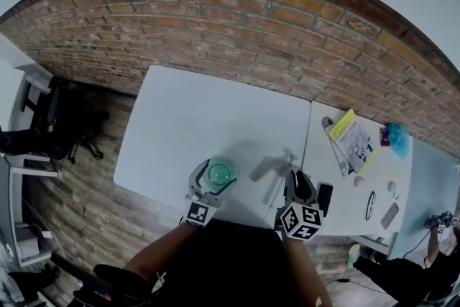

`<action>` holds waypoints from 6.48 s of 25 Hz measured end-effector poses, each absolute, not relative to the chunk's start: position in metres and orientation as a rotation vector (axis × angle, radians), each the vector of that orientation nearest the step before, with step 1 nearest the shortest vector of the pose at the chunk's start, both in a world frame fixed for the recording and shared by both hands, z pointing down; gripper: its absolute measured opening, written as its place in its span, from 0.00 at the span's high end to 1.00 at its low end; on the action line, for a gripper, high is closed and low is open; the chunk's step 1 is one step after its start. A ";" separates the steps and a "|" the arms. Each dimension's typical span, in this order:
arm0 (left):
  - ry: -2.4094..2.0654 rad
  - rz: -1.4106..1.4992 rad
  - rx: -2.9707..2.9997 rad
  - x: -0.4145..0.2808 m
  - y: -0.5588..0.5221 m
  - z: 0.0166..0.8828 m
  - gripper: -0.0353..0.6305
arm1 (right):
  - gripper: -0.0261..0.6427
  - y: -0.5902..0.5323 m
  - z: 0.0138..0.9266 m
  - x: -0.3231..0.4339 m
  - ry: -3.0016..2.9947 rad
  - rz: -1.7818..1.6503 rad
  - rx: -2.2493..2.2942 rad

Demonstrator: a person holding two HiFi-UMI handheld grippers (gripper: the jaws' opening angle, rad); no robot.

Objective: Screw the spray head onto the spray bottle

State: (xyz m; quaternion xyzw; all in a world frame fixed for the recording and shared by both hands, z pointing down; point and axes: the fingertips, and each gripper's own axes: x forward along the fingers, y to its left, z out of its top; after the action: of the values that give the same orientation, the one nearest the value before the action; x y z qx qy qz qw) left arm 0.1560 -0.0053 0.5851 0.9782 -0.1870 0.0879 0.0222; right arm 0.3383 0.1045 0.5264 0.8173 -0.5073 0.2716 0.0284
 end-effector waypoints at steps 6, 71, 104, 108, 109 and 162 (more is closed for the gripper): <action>-0.582 0.265 3.037 0.155 -0.006 0.585 0.35 | 0.84 0.097 0.570 0.353 -1.475 1.036 2.446; -0.665 0.221 3.064 0.157 -0.006 0.582 0.34 | 0.80 0.101 0.765 0.418 -1.039 1.779 1.679; -0.589 0.261 3.037 0.154 -0.004 0.588 0.34 | 0.86 0.121 0.664 0.397 -1.451 1.498 2.151; -0.574 0.268 3.032 0.152 -0.005 0.589 0.34 | 0.86 0.123 0.636 0.388 -1.527 1.408 2.288; -0.571 0.275 3.031 0.152 -0.005 0.589 0.34 | 0.86 0.124 0.630 0.386 -1.545 1.386 2.314; -0.477 0.313 3.104 0.153 -0.003 0.599 0.34 | 0.86 0.122 0.419 0.342 -1.941 0.511 2.569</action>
State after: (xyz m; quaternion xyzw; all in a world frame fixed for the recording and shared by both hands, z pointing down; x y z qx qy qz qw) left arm 0.1529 -0.0027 0.5985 0.9835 -0.1513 0.0992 -0.0071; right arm 0.3417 0.1219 0.4192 0.7866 -0.5944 0.1564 -0.0592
